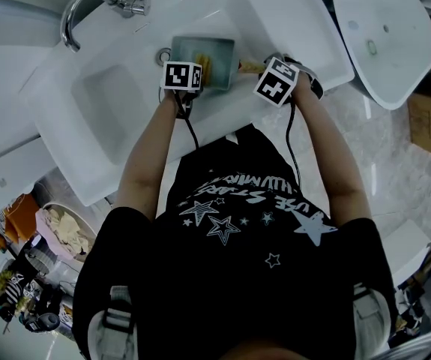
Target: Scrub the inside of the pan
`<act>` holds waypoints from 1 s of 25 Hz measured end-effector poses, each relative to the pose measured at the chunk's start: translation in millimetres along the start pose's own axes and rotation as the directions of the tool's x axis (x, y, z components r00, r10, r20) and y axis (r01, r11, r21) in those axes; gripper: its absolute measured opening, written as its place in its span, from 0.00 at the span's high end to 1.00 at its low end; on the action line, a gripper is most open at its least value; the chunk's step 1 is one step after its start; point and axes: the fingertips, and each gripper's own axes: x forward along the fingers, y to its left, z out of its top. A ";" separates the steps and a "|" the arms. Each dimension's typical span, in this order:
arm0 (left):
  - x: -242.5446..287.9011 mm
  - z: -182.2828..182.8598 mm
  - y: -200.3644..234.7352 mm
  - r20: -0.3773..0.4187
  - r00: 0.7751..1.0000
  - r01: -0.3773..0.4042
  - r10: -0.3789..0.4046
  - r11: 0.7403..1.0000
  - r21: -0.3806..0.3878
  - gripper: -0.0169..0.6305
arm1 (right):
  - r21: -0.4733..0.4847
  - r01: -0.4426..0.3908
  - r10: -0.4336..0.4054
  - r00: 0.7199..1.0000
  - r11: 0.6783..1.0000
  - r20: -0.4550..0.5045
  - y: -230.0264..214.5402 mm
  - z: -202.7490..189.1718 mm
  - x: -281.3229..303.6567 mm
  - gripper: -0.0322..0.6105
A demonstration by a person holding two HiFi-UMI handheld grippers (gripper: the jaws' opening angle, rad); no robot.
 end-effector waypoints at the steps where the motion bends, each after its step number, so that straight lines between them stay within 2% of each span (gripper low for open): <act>1: -0.1 -0.1 2.6 -0.001 1.000 -0.007 0.007 1.000 0.006 0.90 | 0.000 0.000 0.000 1.000 1.000 0.000 -0.1 0.0 0.1 0.71; 15: -6.3 -2.0 47.5 -0.012 0.987 -0.159 0.161 0.982 0.098 0.90 | 0.011 0.005 -0.005 1.000 1.000 -0.007 -0.1 -0.3 0.8 0.71; 19: 2.0 -3.3 49.4 -0.014 0.986 -0.164 0.167 0.979 0.125 0.90 | 0.013 0.007 -0.007 1.000 1.000 -0.009 -0.6 -1.2 -0.5 0.71; 25: 2.8 -3.3 50.5 -0.015 0.986 -0.165 0.168 0.979 0.119 0.90 | 0.018 0.009 -0.008 1.000 1.000 -0.011 -0.8 0.0 1.0 0.71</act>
